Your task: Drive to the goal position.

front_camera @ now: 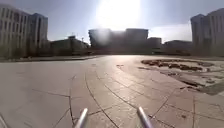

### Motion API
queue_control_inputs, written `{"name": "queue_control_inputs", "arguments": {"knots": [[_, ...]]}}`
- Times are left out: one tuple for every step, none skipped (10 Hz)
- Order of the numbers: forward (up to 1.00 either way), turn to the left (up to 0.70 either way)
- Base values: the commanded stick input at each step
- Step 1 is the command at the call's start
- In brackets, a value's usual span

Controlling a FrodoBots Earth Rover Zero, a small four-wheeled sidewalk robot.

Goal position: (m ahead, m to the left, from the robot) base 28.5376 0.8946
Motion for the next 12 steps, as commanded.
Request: {"name": "queue_control_inputs", "arguments": {"knots": [[1.00, -0.05], [1.00, -0.23], [1.00, -0.02], [1.00, -0.02], [1.00, -0.02], [1.00, -0.02], [1.00, -0.02], [1.00, -0.02], [1.00, -0.02], [1.00, -0.02], [1.00, -0.02], [1.00, -0.02]]}}
